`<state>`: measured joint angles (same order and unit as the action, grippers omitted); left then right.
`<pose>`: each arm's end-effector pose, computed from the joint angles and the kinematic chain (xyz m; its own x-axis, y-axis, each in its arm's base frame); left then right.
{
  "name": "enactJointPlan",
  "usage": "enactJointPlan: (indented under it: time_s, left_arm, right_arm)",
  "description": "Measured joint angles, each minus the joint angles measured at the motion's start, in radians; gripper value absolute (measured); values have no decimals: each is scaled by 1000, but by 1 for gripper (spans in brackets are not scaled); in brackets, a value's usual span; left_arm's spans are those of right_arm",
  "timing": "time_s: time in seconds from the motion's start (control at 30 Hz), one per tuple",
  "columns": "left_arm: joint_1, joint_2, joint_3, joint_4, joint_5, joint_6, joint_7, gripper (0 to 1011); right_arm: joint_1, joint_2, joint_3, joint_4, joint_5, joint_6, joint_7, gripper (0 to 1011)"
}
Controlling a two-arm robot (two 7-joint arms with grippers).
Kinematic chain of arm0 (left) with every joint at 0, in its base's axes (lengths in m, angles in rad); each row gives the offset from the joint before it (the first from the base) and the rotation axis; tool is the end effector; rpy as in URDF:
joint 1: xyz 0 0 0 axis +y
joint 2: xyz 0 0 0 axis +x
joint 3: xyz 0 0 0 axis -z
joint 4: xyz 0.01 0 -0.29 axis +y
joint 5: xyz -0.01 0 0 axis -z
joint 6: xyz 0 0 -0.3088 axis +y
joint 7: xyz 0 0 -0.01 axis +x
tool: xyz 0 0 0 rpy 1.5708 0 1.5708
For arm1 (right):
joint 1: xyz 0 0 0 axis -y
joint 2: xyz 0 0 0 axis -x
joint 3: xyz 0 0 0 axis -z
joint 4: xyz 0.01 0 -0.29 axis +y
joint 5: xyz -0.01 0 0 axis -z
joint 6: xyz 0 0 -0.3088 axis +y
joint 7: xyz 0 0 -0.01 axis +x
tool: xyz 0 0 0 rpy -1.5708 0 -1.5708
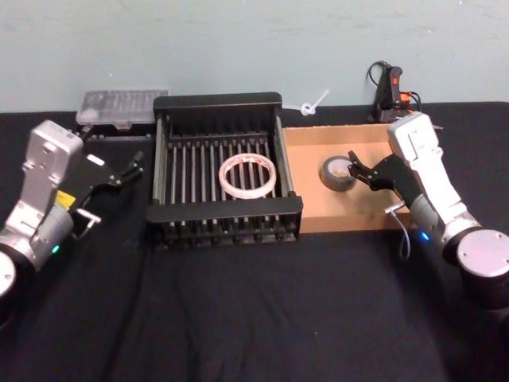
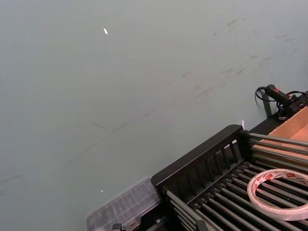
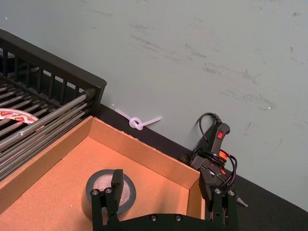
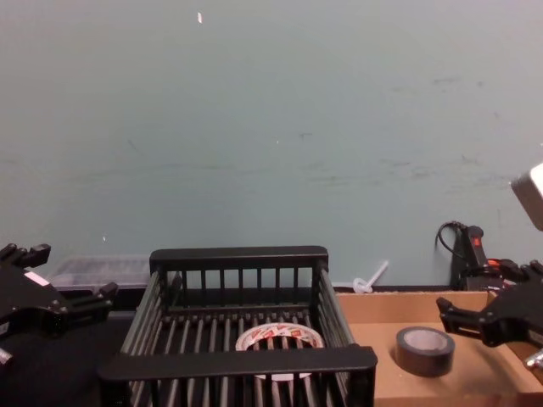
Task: Pick up the white tape and place it into the black box , Pick up the silver tape and place it into the brown box.
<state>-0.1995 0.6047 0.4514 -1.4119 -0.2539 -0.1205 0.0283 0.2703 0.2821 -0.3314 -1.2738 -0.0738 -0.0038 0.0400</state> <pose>0.3581 0.0827 -0.3023 0.2922 0.8803 0.3738 -0.9553 0.2873 0.0704 0.3925 -0.0119 -0.3121 0.2833 -0.8699 0.4037 0.9590 0.2540 -0.1257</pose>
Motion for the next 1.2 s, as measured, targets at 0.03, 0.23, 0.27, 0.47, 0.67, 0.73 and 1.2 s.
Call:
enactJointPlan:
  time_s: [0.03, 0.23, 0.27, 0.47, 0.67, 0.73, 1.2]
  left_arm:
    - [0, 0, 0, 0, 0, 0, 0, 1001]
    - [0, 0, 0, 0, 0, 0, 0, 1001]
    - [0, 0, 0, 0, 0, 0, 0, 1001]
    - [0, 0, 0, 0, 0, 0, 0, 1001]
    - [0, 0, 0, 0, 0, 0, 0, 1001]
    - [0, 0, 0, 0, 0, 0, 0, 1001]
    - [0, 0, 0, 0, 0, 0, 0, 1001]
  right_arm:
    - [0, 0, 0, 0, 0, 0, 0, 1003]
    - [0, 2, 0, -2, 2, 1, 1, 1002]
    - [1, 2, 0, -2, 2, 1, 1, 1003]
    - [1, 3, -1, -3, 4, 2, 3, 1003]
    - [2, 3, -1, -4, 6, 3, 4, 1003]
    - [2, 4, -1, -4, 7, 3, 4, 1002]
    - [2, 4, -1, -5, 8, 4, 5, 1003]
